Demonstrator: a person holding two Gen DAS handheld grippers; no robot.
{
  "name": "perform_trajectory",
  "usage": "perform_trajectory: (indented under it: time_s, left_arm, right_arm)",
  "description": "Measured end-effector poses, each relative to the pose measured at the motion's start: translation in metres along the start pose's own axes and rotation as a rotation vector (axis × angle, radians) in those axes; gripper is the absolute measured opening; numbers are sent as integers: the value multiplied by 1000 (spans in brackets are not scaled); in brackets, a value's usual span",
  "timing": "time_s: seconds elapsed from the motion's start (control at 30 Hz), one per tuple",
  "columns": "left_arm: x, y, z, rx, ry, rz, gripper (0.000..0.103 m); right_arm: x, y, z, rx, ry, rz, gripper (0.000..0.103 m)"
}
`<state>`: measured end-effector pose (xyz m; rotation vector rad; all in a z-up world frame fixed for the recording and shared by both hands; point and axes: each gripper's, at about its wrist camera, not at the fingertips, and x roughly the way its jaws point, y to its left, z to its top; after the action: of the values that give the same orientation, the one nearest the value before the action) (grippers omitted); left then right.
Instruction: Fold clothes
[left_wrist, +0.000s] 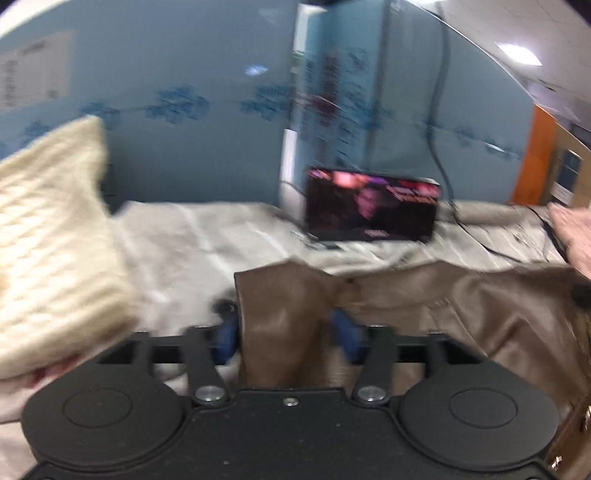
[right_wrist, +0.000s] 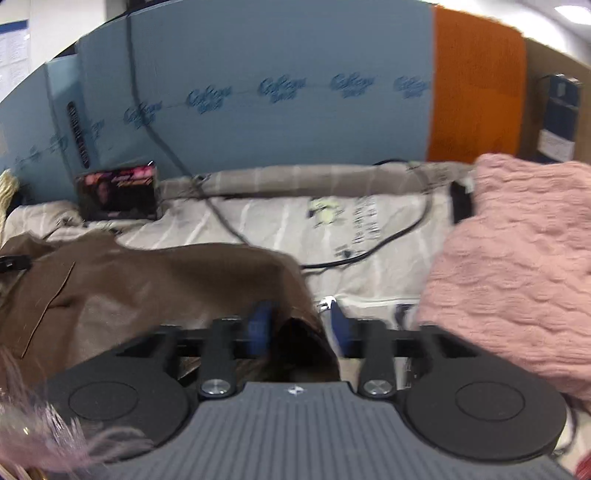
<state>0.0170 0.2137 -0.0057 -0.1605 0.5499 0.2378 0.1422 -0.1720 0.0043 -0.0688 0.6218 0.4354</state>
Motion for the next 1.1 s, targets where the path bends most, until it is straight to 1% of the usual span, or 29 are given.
perform_trajectory:
  time_s: [0.03, 0.07, 0.13, 0.17, 0.2, 0.27, 0.3, 0.37, 0.43, 0.47, 0.5, 0.53, 0.57, 0.6, 0.63, 0.7, 0.73, 0.8, 0.83, 0.87, 0.93, 0.97, 1.03, 1.07, 1.1]
  left_arm:
    - [-8, 3, 1, -2, -17, 17, 76]
    - [-19, 5, 1, 4, -36, 24, 83]
    - [-43, 9, -2, 21, -75, 47, 90]
    - [-56, 11, -5, 30, -93, 59, 94]
    - [-69, 11, -10, 36, -107, 58, 95]
    - [-94, 13, -24, 42, -130, 27, 99]
    - [-107, 12, -32, 47, -138, 1, 100]
    - [-129, 9, -48, 57, -152, -41, 103]
    - [-144, 2, -64, 85, -155, -76, 103]
    - [-149, -3, -71, 101, -154, -84, 103]
    - [-154, -8, -77, 119, -149, -84, 103]
    - [-159, -12, -83, 138, -145, -83, 103]
    - [-164, -16, -89, 158, -141, -79, 103]
    - [-167, -19, -93, 174, -137, -76, 103]
    - [-170, -21, -98, 186, -132, -73, 103]
    - [-174, -26, -106, 207, -120, -72, 103]
    - [-173, -29, -108, 214, -111, -84, 103]
    - [-171, -35, -113, 230, -93, -105, 103]
    - [-171, -39, -115, 247, -85, -108, 103]
    - [-171, -42, -118, 265, -75, -110, 103]
    - [-171, -47, -125, 301, -53, -113, 103]
    - [-171, -49, -128, 317, -43, -112, 103]
    - [-174, -50, -135, 337, -32, -97, 103]
    - [-177, -50, -136, 332, -47, -92, 103]
    - [-181, -50, -137, 328, -62, -87, 103]
  right_arm:
    - [-10, 1, -1, -4, -25, -3, 63]
    - [-20, 3, -2, -9, -50, -4, 63]
    - [-44, 9, -9, -24, -92, 58, 63]
    - [-56, 12, -13, -30, -111, 92, 63]
    - [-67, 14, -17, -22, -115, 153, 63]
    - [-80, 20, -28, -7, -95, 280, 63]
    - [-83, 25, -34, -11, -78, 326, 63]
    - [-83, 38, -45, -43, -39, 385, 63]
    - [-75, 54, -54, -92, -7, 386, 60]
    - [-71, 61, -58, -115, 10, 384, 51]
    - [-64, 65, -61, -115, 37, 369, 41]
    - [-58, 69, -64, -116, 63, 354, 16]
    - [-54, 71, -66, -121, 75, 344, 11]
    - [-57, 72, -70, -144, 56, 331, 9]
    - [-60, 73, -73, -167, 36, 315, 9]
    - [-67, 71, -77, -190, -3, 253, 9]
    - [-70, 70, -77, -182, -12, 252, 9]
    - [-73, 67, -77, -164, -30, 253, 11]
    - [-72, 67, -77, -155, -38, 253, 19]
    - [-71, 69, -78, -159, -40, 238, 36]
    - [-76, 70, -79, -181, -50, 207, 54]
    - [-81, 70, -81, -193, -63, 193, 55]
    - [-99, 68, -88, -227, -122, 161, 57]
    - [-111, 65, -92, -244, -164, 145, 64]
    - [-122, 61, -98, -259, -200, 150, 69]
